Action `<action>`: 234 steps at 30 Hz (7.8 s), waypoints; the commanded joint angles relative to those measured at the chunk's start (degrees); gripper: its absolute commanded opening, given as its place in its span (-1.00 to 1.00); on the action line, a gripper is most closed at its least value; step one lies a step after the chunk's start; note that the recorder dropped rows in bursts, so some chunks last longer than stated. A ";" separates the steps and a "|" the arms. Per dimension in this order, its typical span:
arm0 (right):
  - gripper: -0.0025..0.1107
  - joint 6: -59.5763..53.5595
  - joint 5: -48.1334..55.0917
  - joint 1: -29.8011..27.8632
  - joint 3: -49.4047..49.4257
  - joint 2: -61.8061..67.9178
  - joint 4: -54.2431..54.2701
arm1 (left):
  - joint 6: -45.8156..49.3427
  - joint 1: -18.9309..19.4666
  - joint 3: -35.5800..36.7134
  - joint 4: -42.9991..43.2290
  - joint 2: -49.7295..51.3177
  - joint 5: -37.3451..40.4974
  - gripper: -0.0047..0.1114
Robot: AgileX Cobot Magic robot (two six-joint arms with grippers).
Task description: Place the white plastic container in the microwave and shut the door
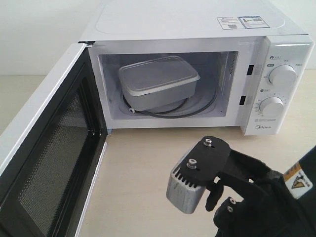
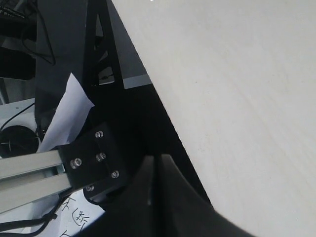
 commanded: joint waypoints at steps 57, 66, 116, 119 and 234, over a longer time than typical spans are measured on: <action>-0.96 32.44 -33.38 -46.77 41.67 -66.80 -39.46 | 0.22 0.09 0.23 0.06 -0.13 -0.15 -0.85; -0.96 32.44 -33.28 -46.77 41.67 -66.80 -39.18 | 0.22 0.09 0.23 0.06 -0.13 -0.15 -0.85; -0.96 32.55 -33.28 -46.77 41.67 -66.80 -38.00 | -1.97 0.09 -27.10 -23.93 -0.13 14.99 -0.85; -0.96 32.55 -33.28 -46.77 41.67 -66.80 -38.00 | -1.97 0.09 -28.84 -25.98 -0.13 16.36 -0.85; -0.96 32.55 -33.39 -46.77 41.67 -66.80 -38.00 | 84.91 -19.79 -61.11 -91.73 93.51 14.85 -0.85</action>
